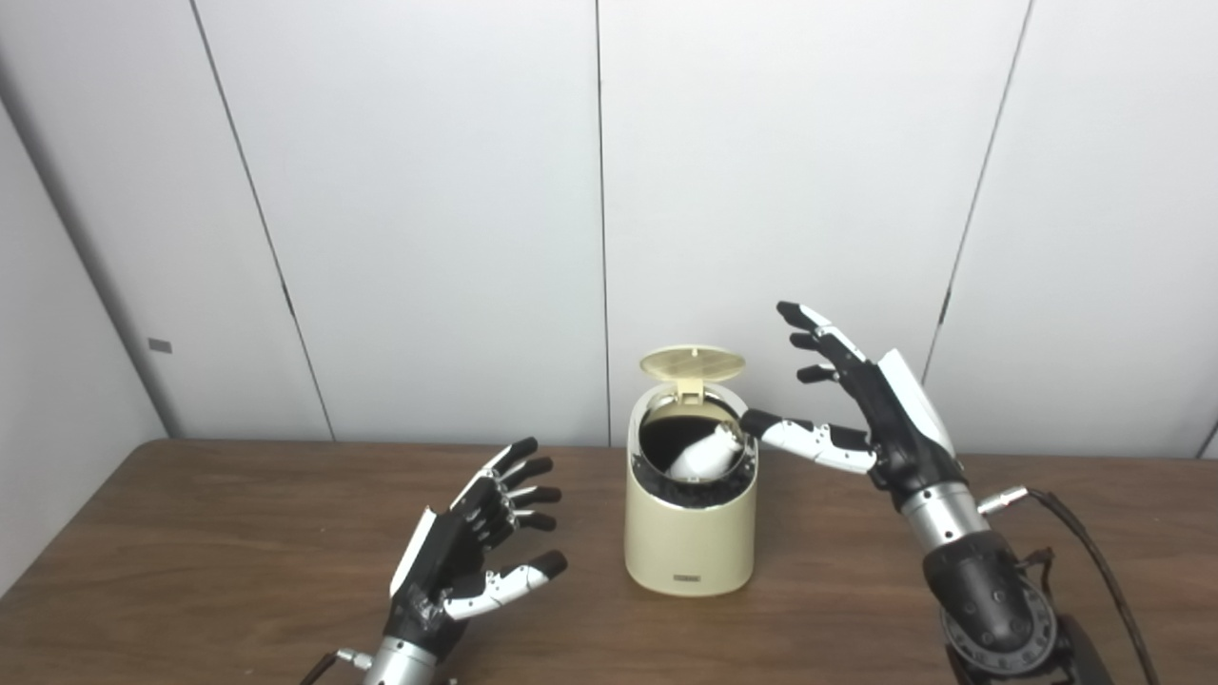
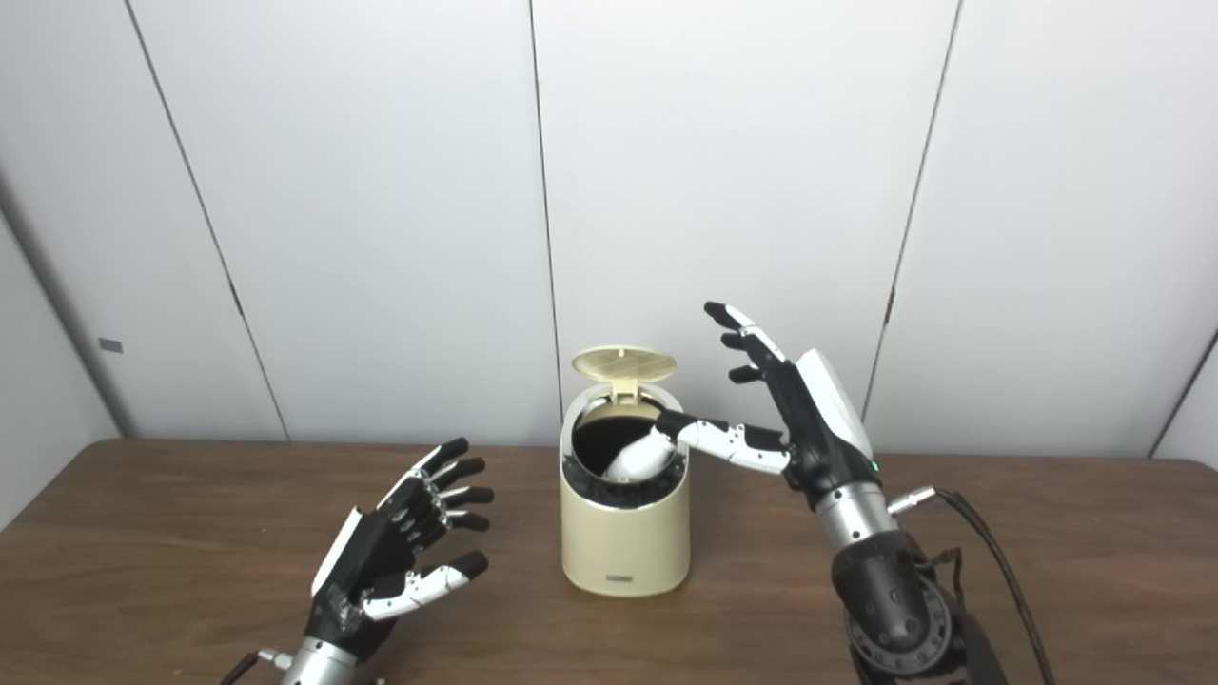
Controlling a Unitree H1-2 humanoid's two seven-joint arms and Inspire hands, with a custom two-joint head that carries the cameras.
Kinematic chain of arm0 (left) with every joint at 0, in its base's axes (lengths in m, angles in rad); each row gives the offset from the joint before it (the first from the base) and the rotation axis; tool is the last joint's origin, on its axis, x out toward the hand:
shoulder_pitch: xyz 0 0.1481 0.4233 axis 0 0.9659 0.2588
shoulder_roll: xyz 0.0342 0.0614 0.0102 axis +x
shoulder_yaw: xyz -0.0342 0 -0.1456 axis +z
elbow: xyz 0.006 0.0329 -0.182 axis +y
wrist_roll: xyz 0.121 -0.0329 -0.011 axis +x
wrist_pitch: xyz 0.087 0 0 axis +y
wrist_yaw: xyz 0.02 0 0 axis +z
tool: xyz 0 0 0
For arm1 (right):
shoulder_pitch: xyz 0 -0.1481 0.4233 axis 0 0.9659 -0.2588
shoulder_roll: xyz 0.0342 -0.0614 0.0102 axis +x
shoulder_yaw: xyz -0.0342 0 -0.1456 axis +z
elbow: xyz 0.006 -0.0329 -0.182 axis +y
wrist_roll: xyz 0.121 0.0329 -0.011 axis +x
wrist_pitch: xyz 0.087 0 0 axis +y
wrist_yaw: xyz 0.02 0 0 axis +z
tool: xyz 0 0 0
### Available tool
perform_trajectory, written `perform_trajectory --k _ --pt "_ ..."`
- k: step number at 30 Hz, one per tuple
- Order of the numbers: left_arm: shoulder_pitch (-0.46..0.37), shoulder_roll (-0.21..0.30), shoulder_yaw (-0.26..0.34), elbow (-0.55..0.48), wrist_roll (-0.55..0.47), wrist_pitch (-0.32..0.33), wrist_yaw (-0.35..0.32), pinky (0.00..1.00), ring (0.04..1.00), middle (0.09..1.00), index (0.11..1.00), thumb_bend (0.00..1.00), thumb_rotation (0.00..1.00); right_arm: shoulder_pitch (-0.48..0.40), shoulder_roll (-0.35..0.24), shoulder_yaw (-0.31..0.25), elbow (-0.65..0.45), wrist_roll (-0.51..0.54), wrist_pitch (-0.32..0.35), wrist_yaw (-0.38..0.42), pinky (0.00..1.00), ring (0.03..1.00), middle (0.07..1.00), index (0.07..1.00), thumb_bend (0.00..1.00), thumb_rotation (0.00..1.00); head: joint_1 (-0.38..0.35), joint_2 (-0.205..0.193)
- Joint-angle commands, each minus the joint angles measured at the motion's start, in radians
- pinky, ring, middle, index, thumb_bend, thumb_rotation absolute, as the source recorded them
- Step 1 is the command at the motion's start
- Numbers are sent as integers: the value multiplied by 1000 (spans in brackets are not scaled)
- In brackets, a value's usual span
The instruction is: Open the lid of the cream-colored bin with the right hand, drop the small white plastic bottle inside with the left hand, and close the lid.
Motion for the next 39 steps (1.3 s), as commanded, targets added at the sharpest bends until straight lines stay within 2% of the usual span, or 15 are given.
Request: perform_trajectory --k 1,5,9,13,17,21,26,34,39 --pt "-11 -19 5 12 13 -29 -3 646 758 844 919 765 124 -67 -9 6 -16 -12 28 23 824 910 921 903 671 657 0 -1" --pt "-10 -29 11 20 38 -29 -2 651 755 832 911 779 155 -110 -20 39 2 -42 61 60 846 923 931 905 668 679 -2 1" --pt "-7 -37 12 24 36 -29 -13 662 761 834 908 781 156 -150 -38 74 20 -81 67 92 846 923 930 906 676 754 6 2" --pt "-5 -42 8 27 21 -28 -26 677 776 853 910 771 140 -191 -57 110 26 -106 72 148 822 928 933 924 718 881 15 5" --pt "-4 -51 14 28 19 -28 -30 670 773 856 913 764 127 -218 -56 129 34 -121 78 171 831 919 906 895 755 934 18 8" --pt "-2 -54 12 31 14 -29 -35 652 771 858 915 752 118 -228 -53 138 45 -130 64 172 763 882 877 862 740 886 21 12" --pt "-3 -56 14 31 12 -29 -36 655 775 861 917 754 120 -227 -66 152 33 -149 53 181 784 885 872 856 731 874 26 17" --pt "-7 -55 15 28 6 -28 -39 644 770 863 925 732 122 -198 -89 146 -39 -175 64 198 820 857 781 738 704 822 31 29" --pt "-4 -53 13 24 0 -27 -39 644 771 868 928 725 123 -187 -107 139 -65 -181 71 213 785 847 765 720 708 794 31 33"
